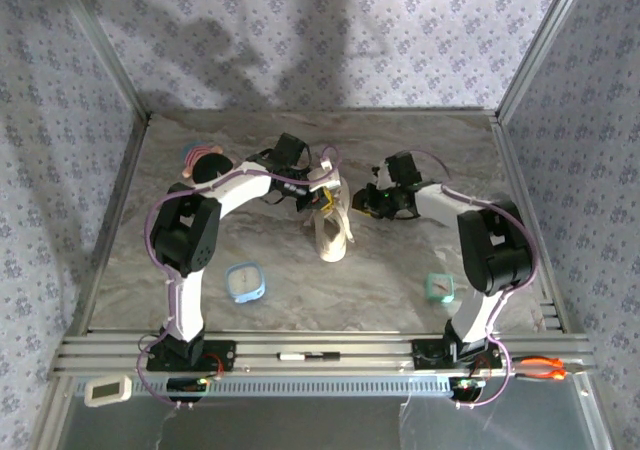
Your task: Tie the shoes
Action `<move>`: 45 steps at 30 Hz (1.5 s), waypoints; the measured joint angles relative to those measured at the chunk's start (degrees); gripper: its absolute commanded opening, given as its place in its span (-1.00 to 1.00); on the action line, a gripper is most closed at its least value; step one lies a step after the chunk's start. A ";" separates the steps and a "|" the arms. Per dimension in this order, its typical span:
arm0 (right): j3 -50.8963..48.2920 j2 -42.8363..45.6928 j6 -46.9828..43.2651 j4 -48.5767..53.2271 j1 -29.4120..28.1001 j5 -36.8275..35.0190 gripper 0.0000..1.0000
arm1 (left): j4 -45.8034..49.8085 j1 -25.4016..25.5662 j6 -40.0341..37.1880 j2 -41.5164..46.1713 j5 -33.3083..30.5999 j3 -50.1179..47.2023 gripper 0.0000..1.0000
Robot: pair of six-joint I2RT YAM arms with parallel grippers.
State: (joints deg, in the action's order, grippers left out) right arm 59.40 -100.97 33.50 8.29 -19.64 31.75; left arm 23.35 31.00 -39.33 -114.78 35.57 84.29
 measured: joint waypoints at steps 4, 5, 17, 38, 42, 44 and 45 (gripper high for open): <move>0.46 -2.25 0.61 -2.19 -2.51 1.46 -0.60 | 0.00 0.00 0.00 0.00 0.00 0.00 -1.00; 0.79 -2.58 0.63 -2.45 -2.73 1.68 -0.61 | 0.00 0.00 0.00 0.00 0.00 0.00 -1.00; 1.18 -2.93 1.42 -5.35 -2.84 2.36 -0.62 | 0.02 0.00 -0.02 0.00 0.00 -0.02 -1.00; 0.94 -2.84 1.64 -12.61 -2.36 5.77 -0.46 | -5.27 0.07 1.57 0.92 -0.68 -4.28 -1.00; 0.96 -2.89 1.62 -13.31 -2.36 7.26 -0.49 | -7.32 0.11 2.62 1.29 -1.01 -5.62 -1.00; 0.96 -3.10 1.64 -13.60 -2.36 8.07 -0.51 | -8.28 0.13 3.04 1.53 -1.31 -6.19 -1.00; 0.98 -3.30 1.62 -13.90 -2.36 8.39 -0.52 | -8.90 0.13 3.19 1.70 -1.53 -6.58 -1.00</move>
State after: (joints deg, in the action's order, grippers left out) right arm 60.38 -104.27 35.11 -5.61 -22.00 40.14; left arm 14.46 31.14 -36.14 -113.08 34.04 77.71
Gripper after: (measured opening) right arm 0.250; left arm 0.041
